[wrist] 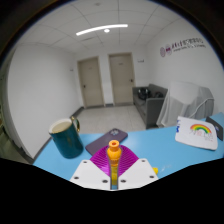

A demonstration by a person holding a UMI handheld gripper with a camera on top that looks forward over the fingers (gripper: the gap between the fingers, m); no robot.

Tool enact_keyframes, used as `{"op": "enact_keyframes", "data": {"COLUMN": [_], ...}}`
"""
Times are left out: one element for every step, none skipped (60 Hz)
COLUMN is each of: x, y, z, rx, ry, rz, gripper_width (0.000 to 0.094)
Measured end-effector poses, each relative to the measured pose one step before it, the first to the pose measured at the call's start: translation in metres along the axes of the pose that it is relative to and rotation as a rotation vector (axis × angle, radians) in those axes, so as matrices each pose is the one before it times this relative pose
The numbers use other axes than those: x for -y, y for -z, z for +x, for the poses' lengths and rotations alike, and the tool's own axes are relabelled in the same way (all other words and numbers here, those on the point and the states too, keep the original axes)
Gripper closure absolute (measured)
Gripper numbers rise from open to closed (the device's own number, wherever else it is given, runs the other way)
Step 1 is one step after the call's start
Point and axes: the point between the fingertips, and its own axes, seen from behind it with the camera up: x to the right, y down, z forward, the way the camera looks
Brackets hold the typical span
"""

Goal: Unplug charger

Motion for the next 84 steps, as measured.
{"op": "enact_keyframes", "data": {"x": [0.0158,0.01679,0.01661,0.0132,0.01231,0.00979,0.00875,0.00804,0.00644,0.00459,0.00242,0.00027,-0.00249,-0.011,-0.00398,-0.00291,-0.00903,-0.01,-0.01067,-0.0112,-0.01229,-0.02126,-0.00767,-0.01101,-0.00895,-0.00904,-0.00866,-0.00743,-0.00676,-0.00643,-0.00549,-0.00415,-0.00234,-0.00247,-0.00168,-0.00148,-0.00153,-0.00172,-0.00116,-0.0008,0.00091,-0.0005,-0.00057,-0.00116,-0.00134,-0.00147,-0.00122,-0.00042,0.00107,0.00085,0.00033,-0.00041,-0.00106,-0.00103,-0.00053,0.00006,0.00055,0.00053,0.00096,0.0007,0.00067,-0.00002,0.00008,0.00022,0.00016,0.00008,0.00019,0.0002,0.00017,0.0,-0.00014,-0.00048,-0.00035,-0.00087,-0.00074,-0.00049,-0.00073,-0.00073,-0.00074,-0.00112,-0.00121,-0.00122,-0.00103,-0.00095], "y": [0.00478,0.00504,0.00466,0.00243,0.00295,0.00149,0.00376,-0.0009,0.00157,0.00138,0.00113,0.00132,0.00032,0.0034,-0.00016,0.00082,-0.00152,-0.00032,-0.00067,-0.00155,-0.00115,-0.0072,0.00153,-0.00009,-0.00197,-0.00257,-0.00277,-0.00319,-0.00308,-0.00315,-0.00298,-0.00277,-0.00275,-0.00328,-0.00292,-0.00231,-0.00216,-0.00169,-0.00173,-0.00156,0.00027,-0.00184,-0.00147,-0.00149,-0.00142,-0.0013,-0.00048,-0.00116,-0.00041,-0.00066,-0.00054,0.00007,-0.00014,-0.00009,-0.00007,0.00018,0.00031,0.0007,0.00104,0.00144,0.00183,0.00189,0.00215,0.00287,0.00269,0.0032,0.00342,0.00413,0.00437,0.00458,0.00496,0.00532,0.00516,0.00631,0.00643,0.00649,0.00692,0.00766,0.00654,0.00789,0.00792,0.00814,0.00862,0.00896], "z": [-0.00423,-0.003,0.00048,0.00196,0.00338,0.00673,0.00584,0.00572,0.00968,0.00951,0.01039,0.01065,0.01017,0.01471,0.00863,0.00573,0.00687,0.00542,0.00516,0.00541,0.00467,0.01043,-0.00005,0.00105,0.00068,0.00046,-0.00001,-0.00008,-0.00029,-0.00054,0.00003,0.00049,-0.00101,0.00082,-0.00041,-0.00061,-0.00032,0.00021,0.00003,-0.00011,-0.00148,-0.00089,-0.00019,-0.00018,-0.00015,-0.00081,-0.00076,-0.00055,0.00032,0.00073,0.00057,0.00082,0.00072,0.00018,0.00094,0.00099,0.00057,-0.00036,-0.00028,0.00121,0.00125,0.00106,0.0001,-0.00007,-0.00048,-0.00029,-0.00038,-0.00067,-0.00089,-0.00083,-0.00093,-0.00094,-0.00119,0.0002,-0.00081,0.00017,0.00019,0.00137,0.00084,0.00134,0.00156,0.00144,0.00184,0.00209], "rx": [0.01697,0.01241,0.0029,-0.00274,-0.00518,-0.00687,-0.00648,-0.01662,-0.01645,-0.01967,-0.02187,-0.02063,-0.01947,-0.01777,-0.01832,-0.01283,-0.01063,-0.00869,-0.00917,-0.01016,-0.00856,-0.00591,0.00116,0.00158,-0.00015,0.00025,0.00164,0.00225,0.00261,0.00257,0.00051,-0.00256,-0.00423,-0.00125,0.00158,0.00185,-0.00004,-0.00253,-0.00274,-0.00197,-0.00257,0.00005,0.00026,-0.00074,-0.00068,0.00173,0.00257,0.00212,-0.0008,-0.00111,-0.00051,-0.00188,-0.00129,0.00097,-0.00118,-0.00191,0.00099,0.00395,0.00524,-0.0008,-0.00002,0.00124,0.00463,0.00695,0.00814,0.0074,0.00811,0.0093,0.0099,0.00953,0.01034,0.01017,0.0091,0.01107,0.00779,0.00738,0.00604,0.00589,0.00268,0.00375,0.00376,0.00387,0.0041,0.00381], "ry": [-0.005,-0.0011,0.0027,0.0073,0.0119,0.0162,0.0131,0.0149,0.014,0.012,0.0118,0.0118,0.0119,0.0129,0.0074,0.001,0.0033,0.0015,-0.0021,-0.0053,-0.006,0.0036,-0.0083,-0.0058,-0.0048,-0.003,-0.0008,-0.0001,-0.0002,0.0001,-0.0003,-0.0025,-0.0033,0.0015,0.0052,0.0072,0.0076,0.006,0.0055,0.0039,0.0019,0.0034,0.0031,0.001,0.0002,0.0008,0.0017,0.0,-0.0004,-0.0003,-0.001,-0.0022,-0.0025,-0.0037,-0.0049,-0.0056,-0.0064,-0.0063,-0.0059,-0.0063,-0.006,-0.0041,-0.0052,-0.0059,-0.0063,-0.0068,-0.0075,-0.0078,-0.0072,-0.0064,-0.0062,-0.0053,-0.0052,-0.0042,-0.0047,-0.0044,-0.0049,-0.0049,-0.0056,-0.0055,-0.0042,-0.0039,-0.0027,-0.0014], "rz": [0.03729,0.03657,0.03126,0.02351,0.01661,0.00761,0.01084,0.00069,0.00385,0.00153,-0.0039,-0.01074,-0.01709,-0.01483,-0.03081,-0.0257,-0.03195,-0.03168,-0.03164,-0.0327,-0.03408,-0.03335,-0.03593,-0.02296,-0.0288,-0.02754,-0.02443,-0.02263,-0.02144,-0.0202,-0.01814,-0.01447,-0.01255,-0.0073,-0.00526,-0.00571,-0.00761,-0.00825,-0.00671,-0.00515,-0.00581,-0.00171,-0.00176,-0.00453,-0.00652,-0.00806,-0.00947,-0.00423,0.00427,0.00296,0.00119,-0.00347,-0.00375,-0.00376,-0.00124,0.00171,0.00451,0.00602,0.00676,0.00553,0.00523,0.00348,0.00433,0.0044,0.00541,0.00615,0.00718,0.00758,0.00743,0.00736,0.00694,0.00616,0.00594,0.00469,0.00715,0.00845,0.00919,0.00824,0.00935,0.00853,0.00787,0.00934,0.01123,0.01189], "gripper_width": [0.0876,0.0875,0.0875,0.0876,0.0876,0.0875,0.0875,0.0876,0.0876,0.0876,0.0876,0.0876,0.0878,0.0877,0.0877,0.0876,0.0876,0.0877,0.0877,0.0877,0.0878,0.0878,0.0878,0.0877,0.0876,0.0876,0.0876,0.0876,0.0874,0.0871,0.087,0.0871,0.0865,0.0867,0.0866,0.0867,0.0862,0.0861,0.0856,0.0847,0.0835,0.0824,0.081,0.08,0.0792,0.0786,0.0776,0.0757,0.0747,0.0733,0.0716,0.0702,0.068,0.0649,0.0619,0.059,0.0556,0.0512,0.0478,0.045,0.0415,0.038,0.0335,0.0292,0.0257,0.0222,0.019,0.0165,0.0141,0.0126,0.0114,0.0107,0.0107,0.0103,0.01,0.0101,0.0099,0.0101,0.0103,0.0102,0.0104,0.0105,0.0101,0.0101]}}
